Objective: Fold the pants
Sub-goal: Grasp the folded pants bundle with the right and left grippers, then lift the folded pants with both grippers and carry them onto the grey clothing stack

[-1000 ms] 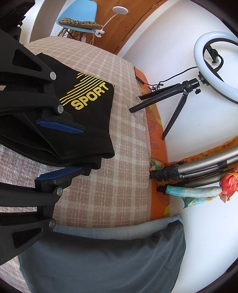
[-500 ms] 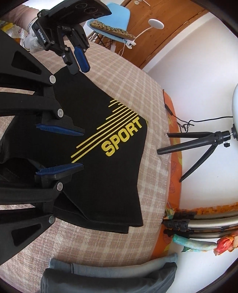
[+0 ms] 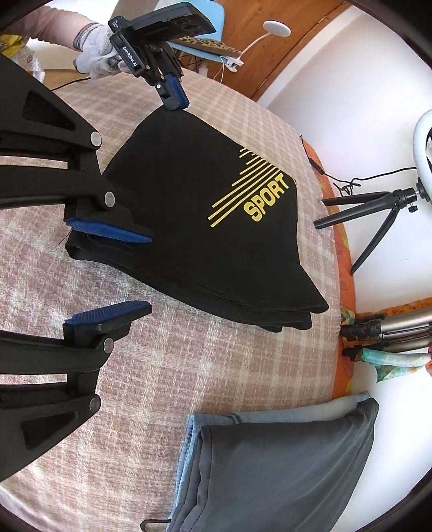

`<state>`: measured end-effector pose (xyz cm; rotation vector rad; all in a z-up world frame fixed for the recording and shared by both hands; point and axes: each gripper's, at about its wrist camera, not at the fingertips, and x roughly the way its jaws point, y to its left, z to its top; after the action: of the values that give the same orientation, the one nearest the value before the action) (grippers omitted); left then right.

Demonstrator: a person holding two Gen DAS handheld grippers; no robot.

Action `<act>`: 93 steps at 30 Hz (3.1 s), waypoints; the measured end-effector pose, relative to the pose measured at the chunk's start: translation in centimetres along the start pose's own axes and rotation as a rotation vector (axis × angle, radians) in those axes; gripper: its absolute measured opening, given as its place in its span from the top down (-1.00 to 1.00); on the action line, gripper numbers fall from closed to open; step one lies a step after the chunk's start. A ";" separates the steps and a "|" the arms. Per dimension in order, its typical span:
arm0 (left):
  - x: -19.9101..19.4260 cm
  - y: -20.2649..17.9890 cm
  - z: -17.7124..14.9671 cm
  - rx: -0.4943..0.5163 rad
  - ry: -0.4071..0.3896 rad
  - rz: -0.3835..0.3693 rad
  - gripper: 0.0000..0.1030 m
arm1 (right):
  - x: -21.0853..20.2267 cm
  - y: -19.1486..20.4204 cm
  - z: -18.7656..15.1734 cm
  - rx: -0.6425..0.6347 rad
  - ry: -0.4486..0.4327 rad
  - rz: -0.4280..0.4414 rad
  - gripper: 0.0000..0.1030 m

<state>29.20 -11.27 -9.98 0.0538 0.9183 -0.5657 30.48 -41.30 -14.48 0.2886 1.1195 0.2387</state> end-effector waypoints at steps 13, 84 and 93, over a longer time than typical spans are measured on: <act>2.4 4.6 7.5 -0.225 0.060 -0.160 -0.20 | 2.0 -3.4 3.6 0.156 -0.053 0.084 -0.40; -2.9 -11.9 16.8 0.088 -0.271 -0.200 0.95 | -16.8 -1.8 3.5 0.018 -0.449 0.034 0.82; -2.6 -18.3 20.2 0.147 -0.295 -0.253 0.95 | -22.6 -6.0 2.8 0.037 -0.528 -0.052 0.82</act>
<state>33.96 -31.41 7.90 -0.0139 0.5979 -0.8516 23.81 -54.67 3.72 0.3308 0.6082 0.0857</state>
